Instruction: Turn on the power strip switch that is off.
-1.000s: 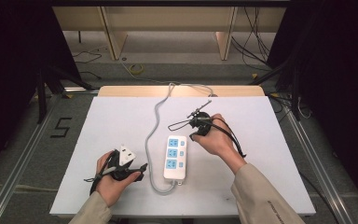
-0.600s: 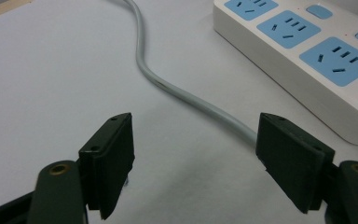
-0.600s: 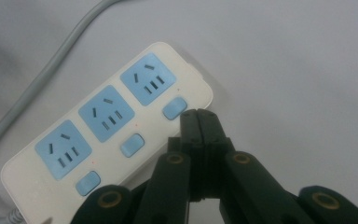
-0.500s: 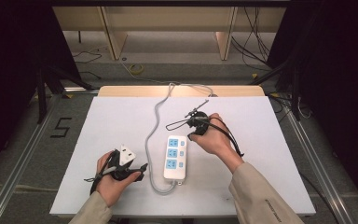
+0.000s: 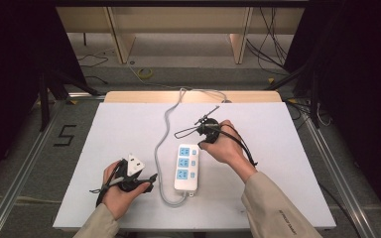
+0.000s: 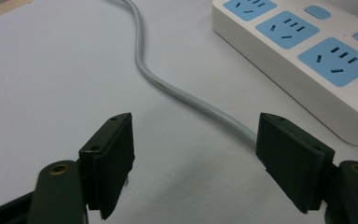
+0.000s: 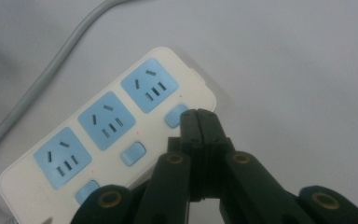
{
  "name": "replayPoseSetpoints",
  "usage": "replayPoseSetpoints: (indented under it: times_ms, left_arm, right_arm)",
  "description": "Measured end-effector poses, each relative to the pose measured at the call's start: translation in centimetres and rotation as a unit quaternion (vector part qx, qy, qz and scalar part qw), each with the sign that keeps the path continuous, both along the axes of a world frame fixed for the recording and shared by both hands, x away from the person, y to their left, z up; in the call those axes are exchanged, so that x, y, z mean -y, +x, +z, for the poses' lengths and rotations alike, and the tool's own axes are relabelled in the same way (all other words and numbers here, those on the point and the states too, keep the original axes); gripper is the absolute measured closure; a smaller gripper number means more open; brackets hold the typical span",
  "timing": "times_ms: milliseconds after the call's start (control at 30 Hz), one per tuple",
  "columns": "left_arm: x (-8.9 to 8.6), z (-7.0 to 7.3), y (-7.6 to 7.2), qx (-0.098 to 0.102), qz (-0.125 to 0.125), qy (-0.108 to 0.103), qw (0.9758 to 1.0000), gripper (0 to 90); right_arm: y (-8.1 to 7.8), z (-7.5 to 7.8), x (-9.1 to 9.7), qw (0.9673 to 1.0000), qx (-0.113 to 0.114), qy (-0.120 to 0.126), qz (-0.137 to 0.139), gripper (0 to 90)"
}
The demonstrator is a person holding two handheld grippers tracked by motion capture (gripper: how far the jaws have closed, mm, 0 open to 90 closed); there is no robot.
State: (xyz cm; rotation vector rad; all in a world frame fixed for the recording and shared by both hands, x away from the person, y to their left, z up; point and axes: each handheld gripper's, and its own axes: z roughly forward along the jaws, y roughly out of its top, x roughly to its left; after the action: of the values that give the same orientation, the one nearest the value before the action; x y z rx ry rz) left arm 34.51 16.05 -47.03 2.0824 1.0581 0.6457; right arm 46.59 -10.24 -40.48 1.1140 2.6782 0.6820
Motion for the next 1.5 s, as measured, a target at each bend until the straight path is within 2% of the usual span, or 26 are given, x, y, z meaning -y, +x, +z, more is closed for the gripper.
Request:
replayPoseSetpoints:
  times_ms: [1500]
  left_arm:
    - [0.0,0.0,0.0,-0.001,-0.002,-0.001,1.0,28.1]
  right_arm:
    - [1.1,-1.1,-2.0,0.9999,-0.01,-0.01,0.008,90.0]
